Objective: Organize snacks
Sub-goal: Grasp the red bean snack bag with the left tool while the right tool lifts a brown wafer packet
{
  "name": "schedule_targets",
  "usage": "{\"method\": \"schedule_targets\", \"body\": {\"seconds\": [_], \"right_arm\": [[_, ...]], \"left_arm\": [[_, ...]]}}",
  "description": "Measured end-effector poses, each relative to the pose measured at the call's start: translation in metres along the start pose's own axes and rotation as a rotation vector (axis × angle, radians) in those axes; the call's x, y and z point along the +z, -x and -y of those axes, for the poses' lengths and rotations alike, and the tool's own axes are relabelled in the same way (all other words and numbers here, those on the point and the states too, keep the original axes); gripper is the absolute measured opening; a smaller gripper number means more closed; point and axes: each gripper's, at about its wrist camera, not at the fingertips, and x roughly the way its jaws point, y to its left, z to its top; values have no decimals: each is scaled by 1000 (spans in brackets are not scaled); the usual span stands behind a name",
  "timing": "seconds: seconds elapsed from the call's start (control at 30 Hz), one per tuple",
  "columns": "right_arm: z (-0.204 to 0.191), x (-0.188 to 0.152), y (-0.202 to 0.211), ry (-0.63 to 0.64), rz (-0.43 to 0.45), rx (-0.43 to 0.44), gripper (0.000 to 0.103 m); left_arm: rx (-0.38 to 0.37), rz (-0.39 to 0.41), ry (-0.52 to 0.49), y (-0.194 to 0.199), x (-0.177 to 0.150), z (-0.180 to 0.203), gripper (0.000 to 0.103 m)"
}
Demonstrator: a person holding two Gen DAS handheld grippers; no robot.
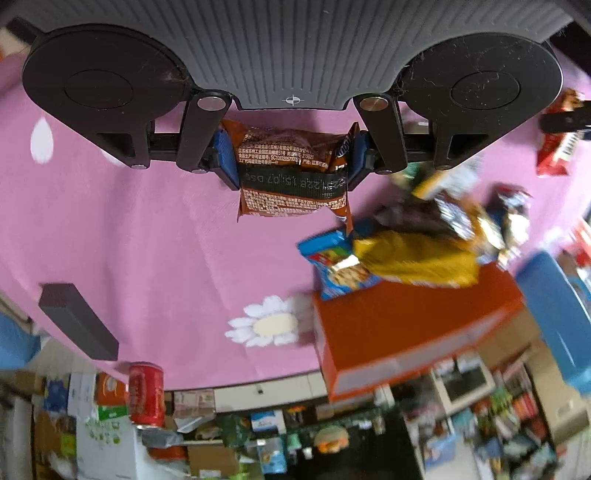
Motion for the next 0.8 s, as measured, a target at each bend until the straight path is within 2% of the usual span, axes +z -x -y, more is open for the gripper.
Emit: {"method": "schedule_targets", "body": {"seconds": [0.2, 0.4, 0.6, 0.8], "right_arm": [[-8, 16, 23, -61, 41, 86, 32], [-34, 56, 12, 1, 83, 133, 32], [-67, 125, -33, 106, 156, 142, 32], [-95, 189, -108, 219, 170, 110, 32]], "left_arm": [[2, 39, 48, 12, 25, -14, 59], [10, 117, 2, 9, 85, -12, 60], [-2, 173, -53, -25, 163, 4, 60], [-34, 158, -70, -98, 230, 22, 60]]}}
